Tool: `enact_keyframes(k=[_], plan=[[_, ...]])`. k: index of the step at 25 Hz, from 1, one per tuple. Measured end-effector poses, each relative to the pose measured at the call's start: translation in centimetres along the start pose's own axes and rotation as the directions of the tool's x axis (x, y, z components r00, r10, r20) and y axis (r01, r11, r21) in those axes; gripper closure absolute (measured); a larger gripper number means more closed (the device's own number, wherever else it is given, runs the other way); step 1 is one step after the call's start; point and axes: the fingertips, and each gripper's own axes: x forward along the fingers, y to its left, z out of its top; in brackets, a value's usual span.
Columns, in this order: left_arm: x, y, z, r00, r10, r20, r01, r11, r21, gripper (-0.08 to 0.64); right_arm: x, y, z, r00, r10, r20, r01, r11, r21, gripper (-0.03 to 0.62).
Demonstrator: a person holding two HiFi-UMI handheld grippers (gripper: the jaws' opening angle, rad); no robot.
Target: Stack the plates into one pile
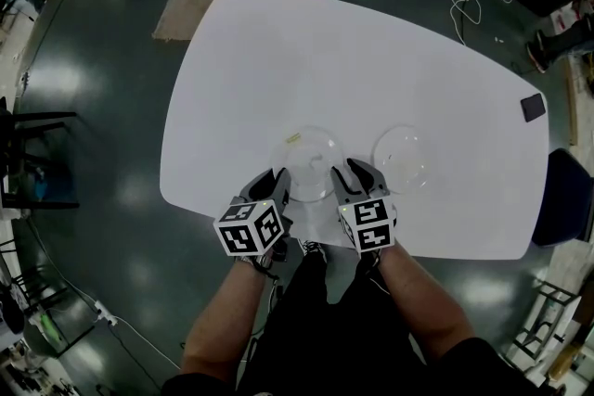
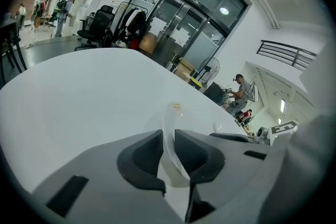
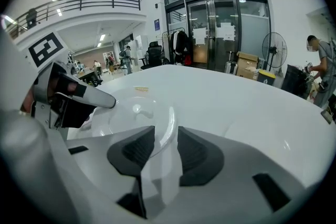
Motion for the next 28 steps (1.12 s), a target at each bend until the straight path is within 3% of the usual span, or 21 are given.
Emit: enact_keyframes(k=[6, 10, 12, 20, 28], plan=[[-0.8, -0.6, 0.3, 0.999, -0.034, 0.029, 0.036, 0.997, -0.065, 0.498, -0.3, 0.3, -0.2, 1.0, 0.024, -0.017, -0.024, 0.999, -0.026, 0.444], [-2.0, -0.8, 0.5, 0.995, -0.069, 0.067, 0.078, 0.986, -0.144, 0.517, -2.0, 0.1, 0.7, 0.999, 0.008, 0.033, -0.008, 1.0, -0.003, 0.555], [-2.6, -1.1, 0.8, 0.991, -0.091, 0.094, 0.105, 0.981, -0.164, 0.523, -2.9, 0.0, 1.4, 0.998, 0.002, 0.063, -0.002, 1.0, -0.003, 0.571], [-4.2, -2.5, 1.7, 0.981, -0.117, 0.156, 0.145, 0.972, -0.186, 0.533, -6.7, -1.4, 2.8, 0.991, -0.011, 0.136, 0.007, 1.0, 0.03, 0.574], [-4.7, -6.6, 2.1, 0.963, -0.198, 0.181, 0.234, 0.95, -0.205, 0.534, -11.2, -4.5, 3.2, 0.979, -0.082, 0.187, 0.071, 0.995, 0.063, 0.574]])
